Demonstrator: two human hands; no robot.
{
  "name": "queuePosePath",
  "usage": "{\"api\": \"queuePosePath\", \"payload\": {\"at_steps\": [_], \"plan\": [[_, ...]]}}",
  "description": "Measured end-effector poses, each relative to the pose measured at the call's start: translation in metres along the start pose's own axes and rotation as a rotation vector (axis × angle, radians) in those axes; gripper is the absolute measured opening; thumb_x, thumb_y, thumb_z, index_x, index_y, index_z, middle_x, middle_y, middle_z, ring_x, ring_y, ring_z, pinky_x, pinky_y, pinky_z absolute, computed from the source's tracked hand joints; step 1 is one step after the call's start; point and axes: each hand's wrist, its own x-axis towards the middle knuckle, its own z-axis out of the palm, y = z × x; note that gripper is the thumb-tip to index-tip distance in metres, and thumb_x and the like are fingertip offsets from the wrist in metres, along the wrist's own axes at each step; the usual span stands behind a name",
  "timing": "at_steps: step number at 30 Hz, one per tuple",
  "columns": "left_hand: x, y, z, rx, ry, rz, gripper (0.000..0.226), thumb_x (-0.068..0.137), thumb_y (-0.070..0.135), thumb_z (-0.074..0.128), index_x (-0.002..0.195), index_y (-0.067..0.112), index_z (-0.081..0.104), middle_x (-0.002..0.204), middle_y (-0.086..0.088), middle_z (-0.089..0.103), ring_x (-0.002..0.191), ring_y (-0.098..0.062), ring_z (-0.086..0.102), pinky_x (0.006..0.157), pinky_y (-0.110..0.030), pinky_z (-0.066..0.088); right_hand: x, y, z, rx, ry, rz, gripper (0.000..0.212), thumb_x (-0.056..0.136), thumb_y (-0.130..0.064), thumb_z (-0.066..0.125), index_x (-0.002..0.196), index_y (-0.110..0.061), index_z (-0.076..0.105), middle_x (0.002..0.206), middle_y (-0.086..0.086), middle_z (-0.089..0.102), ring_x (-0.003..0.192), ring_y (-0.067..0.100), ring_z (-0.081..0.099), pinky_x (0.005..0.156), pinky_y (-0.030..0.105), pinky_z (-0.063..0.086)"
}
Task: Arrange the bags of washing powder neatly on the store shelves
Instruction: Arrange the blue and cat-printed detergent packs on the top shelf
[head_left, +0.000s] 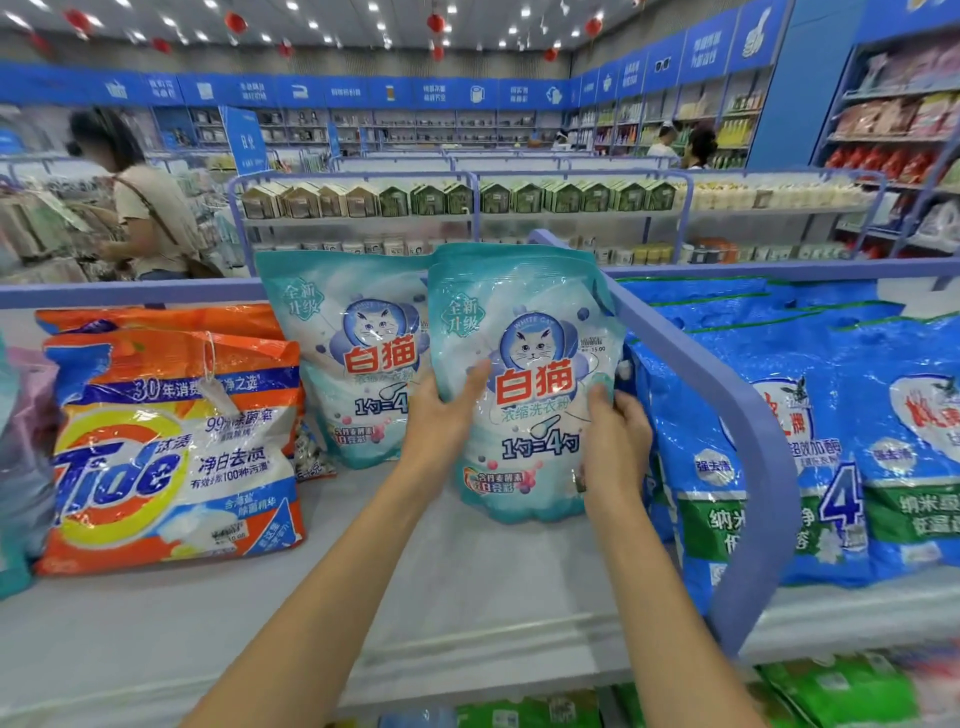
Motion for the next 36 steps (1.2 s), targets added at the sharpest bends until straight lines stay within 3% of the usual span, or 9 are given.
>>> {"api": "queuePosePath", "payload": {"at_steps": [2, 4, 7, 12, 19, 23, 27, 31, 36], "plan": [[-0.021, -0.015, -0.006, 0.074, -0.173, -0.048, 0.031, 0.085, 0.013, 0.081, 0.108, 0.027, 0.065, 0.094, 0.014, 0.078, 0.076, 0.008, 0.071, 0.062, -0.010, 0.053, -0.007, 0.022, -0.008, -0.107, -0.092, 0.005, 0.039, 0.086, -0.034, 0.072, 0.121, -0.021, 0.060, 0.113, -0.001, 0.072, 0.098, 0.017, 0.070, 0.086, 0.037, 0.058], [-0.026, -0.037, -0.009, 0.133, -0.290, -0.075, 0.054, 0.073, -0.011, 0.083, 0.097, 0.031, 0.059, 0.085, 0.020, 0.077, 0.076, 0.008, 0.071, 0.065, -0.012, 0.054, -0.016, 0.038, -0.014, -0.254, -0.137, 0.015, 0.097, 0.056, -0.039, 0.084, 0.142, -0.017, 0.043, 0.132, 0.003, 0.061, 0.115, 0.020, 0.062, 0.101, 0.043, 0.053], [-0.012, -0.064, -0.010, 0.227, -0.169, -0.048, 0.074, 0.052, 0.005, 0.095, 0.107, 0.033, 0.054, 0.116, 0.006, 0.074, 0.103, -0.008, 0.071, 0.084, -0.028, 0.059, -0.025, 0.046, -0.017, -0.451, -0.195, -0.064, 0.128, 0.041, -0.029, 0.089, 0.152, -0.013, 0.027, 0.143, 0.008, 0.045, 0.132, 0.026, 0.045, 0.111, 0.049, 0.042], [-0.002, -0.070, -0.007, 0.336, -0.102, -0.033, 0.083, 0.053, 0.004, 0.094, 0.121, 0.025, 0.051, 0.115, 0.014, 0.067, 0.110, -0.012, 0.065, 0.093, -0.034, 0.057, -0.016, 0.043, -0.011, -0.513, -0.111, -0.122, 0.122, 0.048, -0.010, 0.097, 0.149, -0.009, 0.029, 0.140, 0.015, 0.043, 0.131, 0.035, 0.044, 0.110, 0.052, 0.041], [-0.015, -0.069, -0.006, 0.383, -0.098, -0.070, 0.058, 0.071, -0.002, 0.086, 0.116, 0.015, 0.053, 0.099, 0.017, 0.064, 0.086, 0.009, 0.058, 0.060, -0.002, 0.046, -0.024, 0.053, -0.018, -0.524, -0.156, -0.194, 0.123, 0.057, -0.020, 0.096, 0.155, -0.013, 0.023, 0.150, 0.014, 0.038, 0.138, 0.032, 0.039, 0.114, 0.054, 0.039], [-0.026, -0.062, -0.009, 0.499, -0.102, -0.077, 0.062, 0.072, 0.019, 0.090, 0.121, 0.012, 0.054, 0.118, 0.002, 0.069, 0.109, -0.016, 0.067, 0.083, -0.021, 0.052, -0.037, 0.052, -0.018, -0.714, -0.172, -0.230, 0.123, 0.076, -0.033, 0.088, 0.161, -0.005, 0.005, 0.162, 0.021, 0.026, 0.145, 0.038, 0.035, 0.113, 0.051, 0.040], [-0.046, -0.048, -0.025, 0.692, -0.150, 0.015, 0.050, 0.085, 0.029, 0.075, 0.129, 0.014, 0.056, 0.130, -0.003, 0.067, 0.119, -0.022, 0.062, 0.088, -0.027, 0.047, -0.057, 0.045, -0.029, -0.944, -0.150, -0.360, 0.103, 0.085, -0.042, 0.078, 0.158, -0.006, 0.016, 0.146, 0.024, 0.042, 0.127, 0.044, 0.051, 0.093, 0.049, 0.049], [-0.076, -0.034, -0.057, 0.883, -0.203, 0.116, 0.054, 0.096, 0.040, 0.063, 0.144, 0.019, 0.051, 0.144, -0.006, 0.059, 0.133, -0.027, 0.053, 0.105, -0.039, 0.046, -0.069, 0.045, -0.042, -1.073, -0.272, -0.355, 0.093, 0.090, -0.039, 0.073, 0.158, -0.005, 0.020, 0.157, 0.021, 0.035, 0.139, 0.041, 0.041, 0.103, 0.050, 0.046], [-0.123, -0.031, -0.103, 0.992, -0.137, 0.105, 0.057, 0.102, 0.050, 0.049, 0.151, 0.021, 0.044, 0.149, -0.006, 0.053, 0.140, -0.026, 0.044, 0.111, -0.043, 0.041, -0.112, 0.042, -0.055, -1.141, -0.460, -0.389, 0.065, 0.099, -0.047, 0.056, 0.153, -0.014, 0.042, 0.159, 0.008, 0.042, 0.146, 0.026, 0.038, 0.116, 0.039, 0.032]]}}
